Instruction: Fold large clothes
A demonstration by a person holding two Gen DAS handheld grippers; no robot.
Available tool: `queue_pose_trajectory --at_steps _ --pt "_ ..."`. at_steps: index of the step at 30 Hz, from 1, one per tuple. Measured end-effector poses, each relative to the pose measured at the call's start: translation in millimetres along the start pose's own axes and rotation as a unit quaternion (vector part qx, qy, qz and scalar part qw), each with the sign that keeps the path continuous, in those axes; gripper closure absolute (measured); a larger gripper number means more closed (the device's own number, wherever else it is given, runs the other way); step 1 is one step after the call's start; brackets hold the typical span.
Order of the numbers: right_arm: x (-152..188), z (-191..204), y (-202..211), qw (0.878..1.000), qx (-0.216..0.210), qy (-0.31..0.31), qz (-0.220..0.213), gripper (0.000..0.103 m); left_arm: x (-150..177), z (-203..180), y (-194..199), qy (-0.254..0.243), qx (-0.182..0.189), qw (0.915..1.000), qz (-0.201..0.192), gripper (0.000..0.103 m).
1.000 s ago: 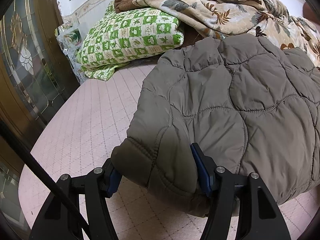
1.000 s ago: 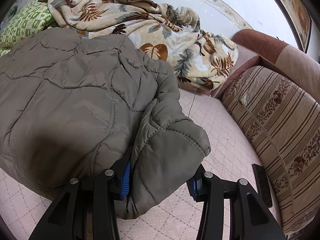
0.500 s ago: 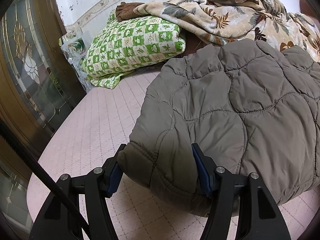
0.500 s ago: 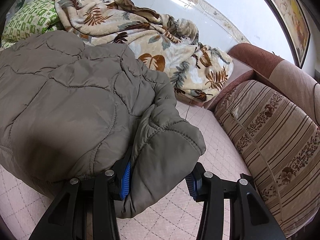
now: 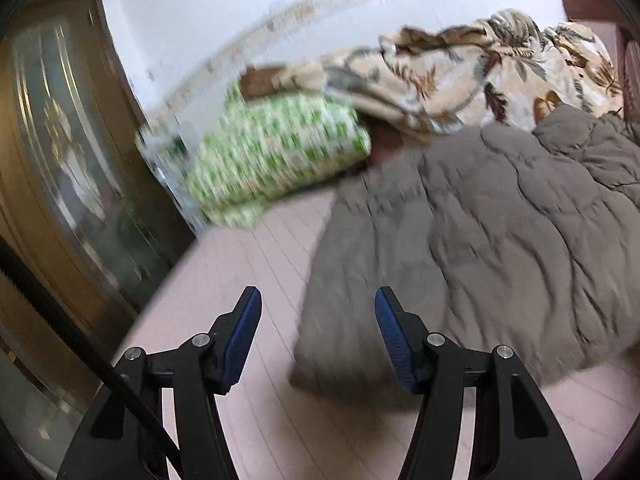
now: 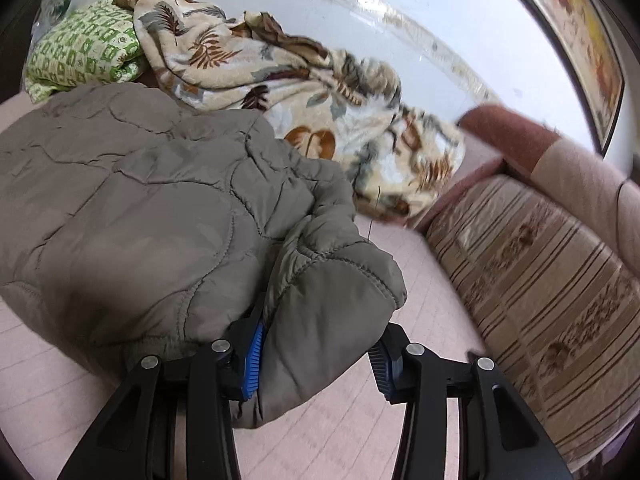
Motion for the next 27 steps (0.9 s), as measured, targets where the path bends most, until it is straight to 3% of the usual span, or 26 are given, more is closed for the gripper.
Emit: queue_pose_trajectory --at_steps 3,6,9,11,13,14,16,21,22,24,26,27 --pt "13 -1 0 1.000 -0.012 -0.004 0.011 0.055 20 14 -12 0.079 0.084 0.9915 0.059 0.044" --pt "21 1 3 1.000 -0.013 -0.004 0.013 0.055 46 38 -29 0.182 0.151 0.9639 0.123 0.035" --pt "25 2 4 1.000 -0.012 -0.002 0.015 0.055 67 61 -45 0.300 0.220 0.9146 0.157 0.034" --pt "26 3 2 1.000 -0.011 -0.002 0.018 0.055 77 68 -56 0.386 0.288 0.8610 0.162 0.034" --pt "25 3 3 1.000 -0.012 -0.004 0.019 0.055 81 67 -66 0.436 0.324 0.8232 0.164 0.034" --pt "24 3 3 1.000 -0.012 -0.006 0.019 0.055 83 64 -72 0.458 0.338 0.8058 0.165 0.034" --pt "24 3 2 1.000 -0.012 -0.007 0.019 0.055 80 58 -83 0.479 0.354 0.7876 0.159 0.034" --pt "23 3 0 1.000 -0.015 -0.004 0.018 0.055 78 45 -112 0.503 0.328 0.7839 0.157 0.033" --pt "24 3 0 1.000 -0.016 -0.004 0.018 0.055 75 44 -115 0.495 0.316 0.7944 0.154 0.036" --pt "24 4 -1 1.000 -0.018 -0.002 0.018 0.055 67 42 -113 0.462 0.284 0.8272 0.146 0.054" --pt "25 4 0 1.000 -0.018 0.004 0.016 0.056 52 36 -97 0.396 0.233 0.8784 0.132 0.063" --pt "26 5 0 1.000 -0.016 0.008 0.016 0.056 50 34 -90 0.376 0.218 0.8916 0.126 0.065"
Point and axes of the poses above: each gripper's, at about its wrist camera, not at the fingertips, and y roughly against the way its jaws point, z to its left, x to its underside, the point moved 8 cm from there along -y, roughly the way its jaws point, and after that the axes turned 9 degrees about x, right-handed, at the moved point
